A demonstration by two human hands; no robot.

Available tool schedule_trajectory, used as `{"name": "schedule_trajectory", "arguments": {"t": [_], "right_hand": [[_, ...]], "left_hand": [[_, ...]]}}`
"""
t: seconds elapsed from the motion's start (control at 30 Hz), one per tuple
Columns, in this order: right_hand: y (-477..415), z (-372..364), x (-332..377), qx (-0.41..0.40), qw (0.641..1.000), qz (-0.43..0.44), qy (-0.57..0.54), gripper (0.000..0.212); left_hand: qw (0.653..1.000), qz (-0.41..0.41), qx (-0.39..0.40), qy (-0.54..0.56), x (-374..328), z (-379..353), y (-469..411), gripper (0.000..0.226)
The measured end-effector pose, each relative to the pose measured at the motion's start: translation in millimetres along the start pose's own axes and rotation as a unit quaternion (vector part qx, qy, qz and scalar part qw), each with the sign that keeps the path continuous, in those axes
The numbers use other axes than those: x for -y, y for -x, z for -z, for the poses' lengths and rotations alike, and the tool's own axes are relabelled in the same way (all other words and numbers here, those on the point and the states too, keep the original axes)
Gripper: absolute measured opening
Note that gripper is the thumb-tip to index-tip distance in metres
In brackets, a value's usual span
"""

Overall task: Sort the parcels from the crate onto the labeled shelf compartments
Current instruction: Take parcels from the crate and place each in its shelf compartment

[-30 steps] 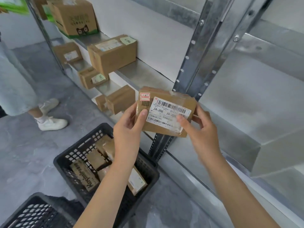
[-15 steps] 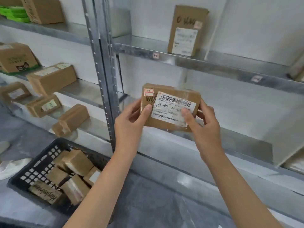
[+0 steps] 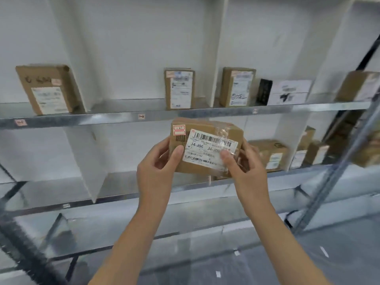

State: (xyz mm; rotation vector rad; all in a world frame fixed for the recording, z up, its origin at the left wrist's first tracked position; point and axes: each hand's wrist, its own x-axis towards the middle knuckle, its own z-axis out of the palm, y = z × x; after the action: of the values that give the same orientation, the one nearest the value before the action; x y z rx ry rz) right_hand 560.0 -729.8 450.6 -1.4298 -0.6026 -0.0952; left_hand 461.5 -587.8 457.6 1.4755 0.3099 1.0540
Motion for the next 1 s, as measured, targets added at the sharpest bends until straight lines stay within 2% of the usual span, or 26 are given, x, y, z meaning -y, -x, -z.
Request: {"name": "schedule_trajectory", "arguments": {"t": [0.3, 0.53, 0.7, 1.0], "right_hand": [[-39, 120, -1, -0.117, 0.990, 0.030, 0.067, 0.045], [-102, 186, -12, -0.154, 0.979, 0.040, 0.127, 0.045], [-169, 227, -20, -0.156, 0.975, 0.055, 0.150, 0.043], [-254, 328, -62, -0.213, 0.951, 0.037, 0.220, 0.049]], "left_hand": [[0.991, -0.001, 0.114, 0.065, 9, -136, -6, 0.031], [0.982, 0.021, 0.156, 0.105, 30, -234, -38, 0.032], [0.977, 0.027, 0.157, 0.141, 45, -309, -76, 0.029], [0.958, 0.051, 0.237, 0.150, 81, -447, -114, 0.030]]}}
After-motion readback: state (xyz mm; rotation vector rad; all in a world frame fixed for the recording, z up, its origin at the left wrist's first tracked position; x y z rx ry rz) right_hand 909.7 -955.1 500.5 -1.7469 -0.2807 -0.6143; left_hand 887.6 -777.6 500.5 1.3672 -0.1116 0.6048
